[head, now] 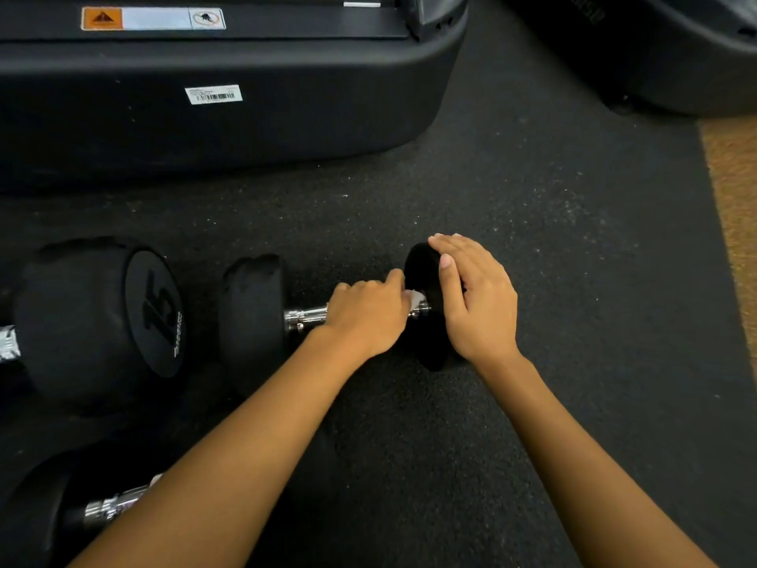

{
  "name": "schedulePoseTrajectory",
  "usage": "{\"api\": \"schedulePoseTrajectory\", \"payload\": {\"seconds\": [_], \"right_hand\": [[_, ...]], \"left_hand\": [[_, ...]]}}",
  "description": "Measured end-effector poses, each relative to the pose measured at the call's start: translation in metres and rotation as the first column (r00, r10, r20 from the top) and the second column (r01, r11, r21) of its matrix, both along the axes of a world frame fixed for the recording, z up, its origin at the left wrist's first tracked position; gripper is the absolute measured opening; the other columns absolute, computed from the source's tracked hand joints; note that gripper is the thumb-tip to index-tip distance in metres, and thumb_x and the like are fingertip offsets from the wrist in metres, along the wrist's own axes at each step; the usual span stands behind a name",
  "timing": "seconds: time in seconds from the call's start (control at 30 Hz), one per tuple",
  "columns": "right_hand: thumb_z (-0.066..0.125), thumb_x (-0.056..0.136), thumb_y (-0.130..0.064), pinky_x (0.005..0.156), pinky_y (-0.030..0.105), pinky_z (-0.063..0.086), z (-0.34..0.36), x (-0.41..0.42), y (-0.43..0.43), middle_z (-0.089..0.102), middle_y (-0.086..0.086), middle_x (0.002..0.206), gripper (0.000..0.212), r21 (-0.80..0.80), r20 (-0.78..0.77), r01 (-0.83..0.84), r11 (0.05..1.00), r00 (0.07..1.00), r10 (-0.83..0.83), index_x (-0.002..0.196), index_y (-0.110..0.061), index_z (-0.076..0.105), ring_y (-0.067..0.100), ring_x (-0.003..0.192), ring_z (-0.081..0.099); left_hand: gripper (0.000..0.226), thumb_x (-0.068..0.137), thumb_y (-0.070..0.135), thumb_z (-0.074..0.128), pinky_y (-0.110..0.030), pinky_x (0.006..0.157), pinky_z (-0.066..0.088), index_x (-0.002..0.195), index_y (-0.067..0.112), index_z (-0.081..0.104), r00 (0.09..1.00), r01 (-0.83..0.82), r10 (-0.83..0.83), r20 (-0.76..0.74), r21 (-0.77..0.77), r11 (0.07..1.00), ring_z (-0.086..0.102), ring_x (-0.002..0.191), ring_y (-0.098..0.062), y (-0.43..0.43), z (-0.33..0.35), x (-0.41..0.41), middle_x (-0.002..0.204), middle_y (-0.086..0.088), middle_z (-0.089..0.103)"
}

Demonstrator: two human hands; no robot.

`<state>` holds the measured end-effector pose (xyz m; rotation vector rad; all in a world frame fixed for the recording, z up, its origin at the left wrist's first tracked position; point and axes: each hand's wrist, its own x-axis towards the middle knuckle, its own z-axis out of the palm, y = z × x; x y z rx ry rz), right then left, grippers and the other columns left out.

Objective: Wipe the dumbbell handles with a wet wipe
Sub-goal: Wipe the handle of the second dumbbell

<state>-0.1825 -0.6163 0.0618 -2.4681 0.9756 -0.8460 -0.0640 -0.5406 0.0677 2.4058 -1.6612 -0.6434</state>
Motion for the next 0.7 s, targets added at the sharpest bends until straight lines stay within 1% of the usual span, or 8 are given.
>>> {"api": "schedulePoseTrajectory", "payload": {"seconds": [0.07, 0.17, 0.27, 0.33, 0.47, 0.53, 0.63, 0.7], "right_hand": [[0.030, 0.097, -0.030, 0.104, 0.039, 0.039, 0.000, 0.001, 0.000, 0.062, 0.000, 0.124, 0.043, 0.003, 0.008, -0.002, 1.000, 1.000, 0.002, 0.120, -0.013, 0.062, 0.016, 0.126, 0.049], [0.030, 0.098, -0.030, 0.104, 0.040, 0.040, -0.001, 0.000, 0.000, 0.062, 0.001, 0.124, 0.043, 0.004, 0.018, -0.003, 1.000, 1.000, 0.003, 0.120, -0.012, 0.062, 0.016, 0.126, 0.049], [0.030, 0.097, -0.030, 0.105, 0.039, 0.039, 0.000, -0.001, 0.000, 0.062, 0.001, 0.124, 0.043, -0.004, 0.016, -0.005, 1.000, 1.000, 0.005, 0.120, -0.012, 0.062, 0.016, 0.126, 0.049], [0.031, 0.097, -0.029, 0.105, 0.038, 0.039, 0.000, 0.000, 0.000, 0.062, 0.001, 0.124, 0.042, -0.005, 0.006, -0.007, 1.000, 1.000, 0.007, 0.120, -0.012, 0.062, 0.016, 0.126, 0.049], [0.031, 0.097, -0.030, 0.106, 0.036, 0.037, -0.001, 0.001, 0.000, 0.062, -0.001, 0.125, 0.042, 0.007, 0.007, -0.001, 1.000, 1.000, 0.001, 0.121, -0.014, 0.062, 0.015, 0.126, 0.048], [0.030, 0.097, -0.030, 0.107, 0.035, 0.037, 0.000, 0.000, 0.000, 0.062, -0.001, 0.125, 0.042, 0.001, 0.007, 0.004, 1.000, 1.000, -0.004, 0.121, -0.014, 0.062, 0.014, 0.126, 0.048], [0.031, 0.097, -0.030, 0.107, 0.034, 0.036, 0.000, 0.000, 0.000, 0.062, 0.000, 0.124, 0.042, -0.008, -0.005, 0.004, 1.000, 1.000, -0.004, 0.121, -0.013, 0.062, 0.015, 0.126, 0.049], [0.030, 0.097, -0.030, 0.107, 0.033, 0.036, 0.000, 0.000, 0.000, 0.062, 0.000, 0.125, 0.042, -0.009, -0.010, 0.005, 1.000, 1.000, -0.005, 0.121, -0.013, 0.061, 0.015, 0.126, 0.048]], "left_hand": [[0.025, 0.100, 0.030, 0.030, -0.041, 0.079, 0.040, 0.112, 0.014, 0.045, 1.000, -0.006, 0.006, -0.017, 0.021, 1.000, 0.060, 0.095, -0.032, -0.009, 0.002, -0.006, 0.106, -0.012, 0.063], [0.024, 0.099, 0.028, 0.034, -0.039, 0.078, 0.041, 0.113, 0.012, 0.046, 1.000, 0.007, -0.010, -0.025, -0.114, 0.993, 0.060, 0.095, -0.031, -0.002, -0.001, -0.013, 0.106, -0.012, 0.063], [0.023, 0.097, 0.031, 0.042, -0.036, 0.088, 0.041, 0.113, 0.016, 0.046, 0.999, 0.021, -0.027, -0.020, -0.241, 0.970, 0.057, 0.099, -0.024, 0.016, -0.007, -0.009, 0.109, -0.005, 0.061], [0.023, 0.093, 0.032, 0.048, -0.034, 0.092, 0.038, 0.112, 0.018, 0.046, 0.999, 0.028, -0.032, -0.008, -0.263, 0.964, 0.055, 0.101, -0.021, 0.018, -0.009, -0.005, 0.109, -0.002, 0.060], [0.028, 0.089, 0.028, 0.058, -0.034, 0.090, 0.039, 0.112, 0.017, 0.047, 0.998, -0.004, -0.011, -0.054, -0.270, 0.963, 0.051, 0.104, -0.022, 0.011, -0.006, -0.004, 0.113, -0.002, 0.058], [0.031, 0.085, 0.023, 0.062, -0.034, 0.089, 0.040, 0.112, 0.015, 0.048, 0.999, 0.012, -0.024, -0.032, -0.310, 0.951, 0.049, 0.105, -0.023, 0.012, -0.008, -0.010, 0.114, -0.004, 0.057], [0.031, 0.078, 0.014, 0.069, -0.037, 0.083, 0.043, 0.105, 0.011, 0.054, 0.998, 0.063, -0.051, 0.041, -0.396, 0.916, 0.051, 0.098, -0.027, 0.017, -0.015, -0.014, 0.107, -0.007, 0.059], [0.029, 0.075, 0.010, 0.071, -0.036, 0.081, 0.045, 0.100, 0.010, 0.057, 0.997, 0.080, -0.076, 0.027, -0.440, 0.894, 0.052, 0.096, -0.026, 0.021, -0.016, -0.010, 0.104, -0.007, 0.060]]}}
